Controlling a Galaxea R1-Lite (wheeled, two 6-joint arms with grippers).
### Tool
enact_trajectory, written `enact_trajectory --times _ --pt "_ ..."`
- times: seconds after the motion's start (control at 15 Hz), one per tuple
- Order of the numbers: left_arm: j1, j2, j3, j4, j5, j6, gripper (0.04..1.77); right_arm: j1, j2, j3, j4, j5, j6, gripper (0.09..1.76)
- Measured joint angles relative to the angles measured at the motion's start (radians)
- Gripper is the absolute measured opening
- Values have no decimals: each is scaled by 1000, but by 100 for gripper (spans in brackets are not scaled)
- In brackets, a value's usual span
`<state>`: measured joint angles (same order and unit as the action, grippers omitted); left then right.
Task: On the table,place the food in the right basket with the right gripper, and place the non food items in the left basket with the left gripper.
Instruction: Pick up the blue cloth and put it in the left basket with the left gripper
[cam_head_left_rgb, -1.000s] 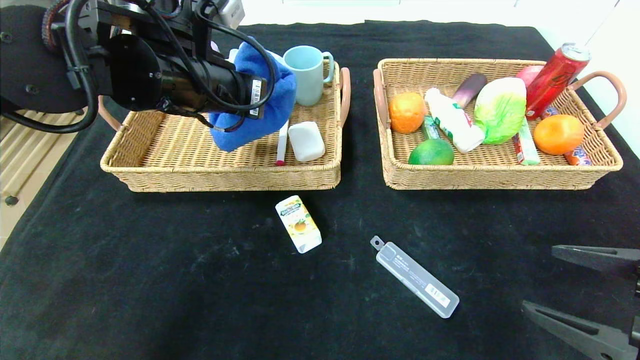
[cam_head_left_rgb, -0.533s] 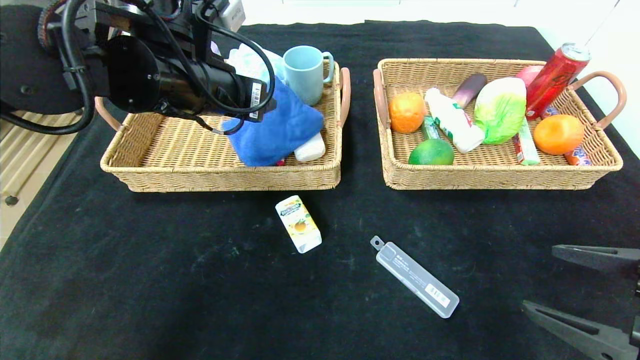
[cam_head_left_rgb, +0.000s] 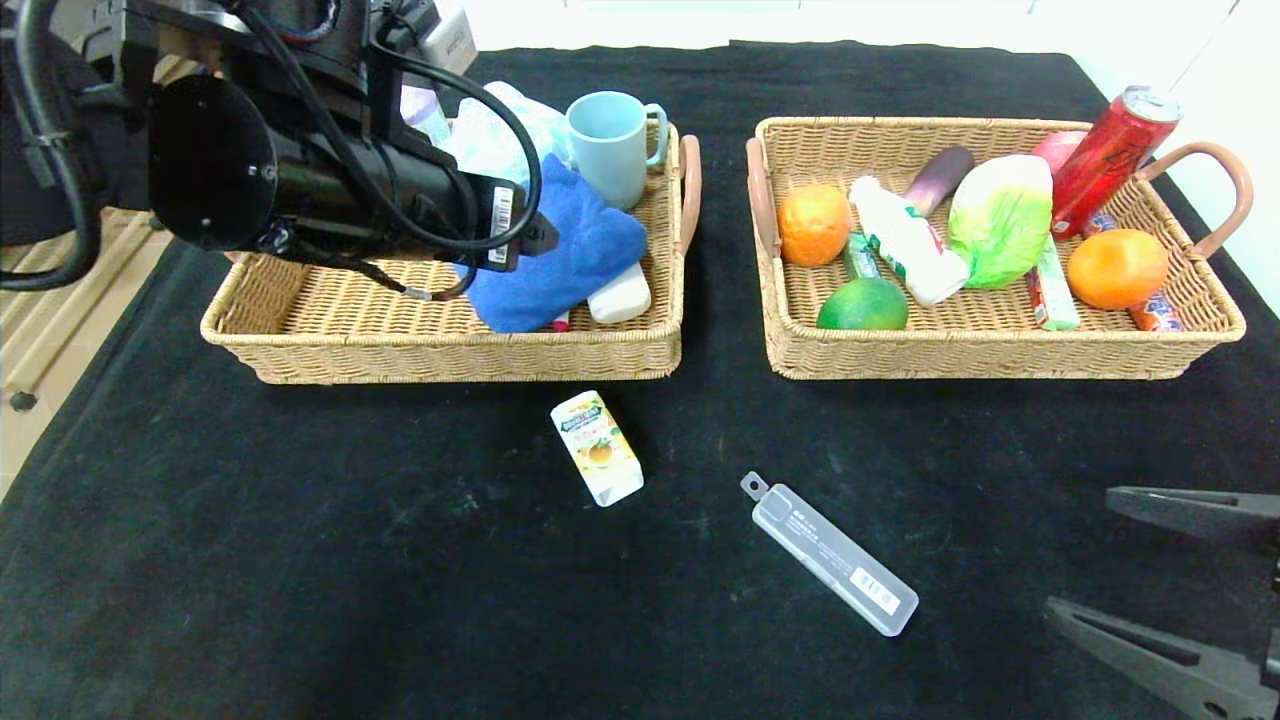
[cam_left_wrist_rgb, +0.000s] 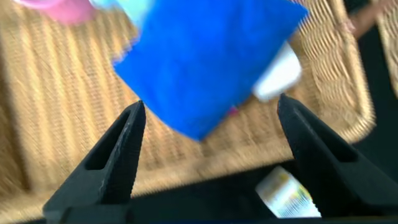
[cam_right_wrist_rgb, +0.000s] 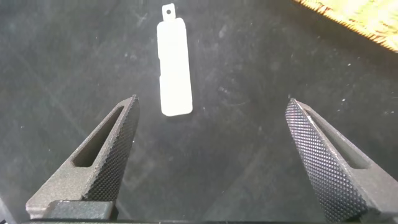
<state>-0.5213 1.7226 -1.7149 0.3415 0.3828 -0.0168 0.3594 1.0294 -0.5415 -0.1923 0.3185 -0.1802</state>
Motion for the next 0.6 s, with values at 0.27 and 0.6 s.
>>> enact_trajectory --times 0.27,0.6 --pt "-75 -50 29 205 8 -248 162 -2 -4 -1 1 0 -1 171" --pt "-127 -51 29 296 -5 -396 166 -1 0 3 0 -1 0 171"
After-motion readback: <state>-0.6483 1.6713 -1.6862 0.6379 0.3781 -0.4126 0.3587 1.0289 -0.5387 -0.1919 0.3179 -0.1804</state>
